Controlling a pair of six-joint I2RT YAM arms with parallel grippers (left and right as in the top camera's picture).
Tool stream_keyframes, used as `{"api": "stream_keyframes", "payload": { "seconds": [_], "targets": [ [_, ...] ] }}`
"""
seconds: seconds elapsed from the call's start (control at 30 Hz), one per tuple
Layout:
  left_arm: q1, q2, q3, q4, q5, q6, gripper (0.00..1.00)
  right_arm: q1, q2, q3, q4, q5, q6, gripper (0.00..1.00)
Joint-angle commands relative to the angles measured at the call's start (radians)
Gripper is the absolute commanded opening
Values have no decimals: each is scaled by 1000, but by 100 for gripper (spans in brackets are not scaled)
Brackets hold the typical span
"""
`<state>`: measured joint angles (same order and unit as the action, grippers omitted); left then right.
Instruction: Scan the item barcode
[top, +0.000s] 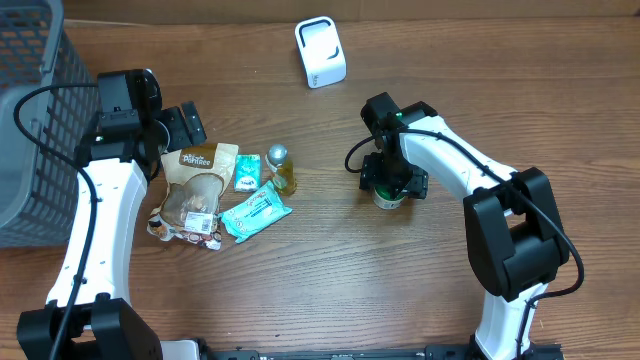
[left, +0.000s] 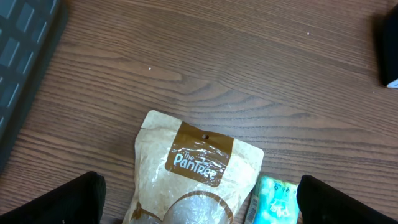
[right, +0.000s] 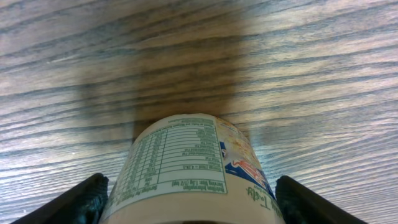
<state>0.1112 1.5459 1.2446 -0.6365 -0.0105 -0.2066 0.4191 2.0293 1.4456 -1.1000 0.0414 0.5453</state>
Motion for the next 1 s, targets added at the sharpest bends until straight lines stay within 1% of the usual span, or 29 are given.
{"api": "stream_keyframes", "payload": {
  "seconds": [0.0,0.23,0.3,0.33,0.37,0.53,0.77,0.97],
  "targets": [
    [0,3,7,1,7,5,100,-3,2,12,3,9,-3,78],
    [0,3,7,1,7,5,100,-2,2,-17,37,9,-3,76],
    [0,3,7,1,7,5,100,-2,2,-17,37,8,-3,72],
    [0,3,7,1,7,5,100,-3,2,-16,35,8,-3,66],
    [0,3,7,1,7,5,100,-3,2,-13,32,8,-3,63],
    [0,3,7,1,7,5,100,-3,2,9,10,-24,-3,55],
    [0,3,7,1,8,5,100,-3,2,143,-144,-156,-3,53],
    [0,3,7,1,7,5,100,-3,2,263,-293,-389,-3,54]
  ]
}}
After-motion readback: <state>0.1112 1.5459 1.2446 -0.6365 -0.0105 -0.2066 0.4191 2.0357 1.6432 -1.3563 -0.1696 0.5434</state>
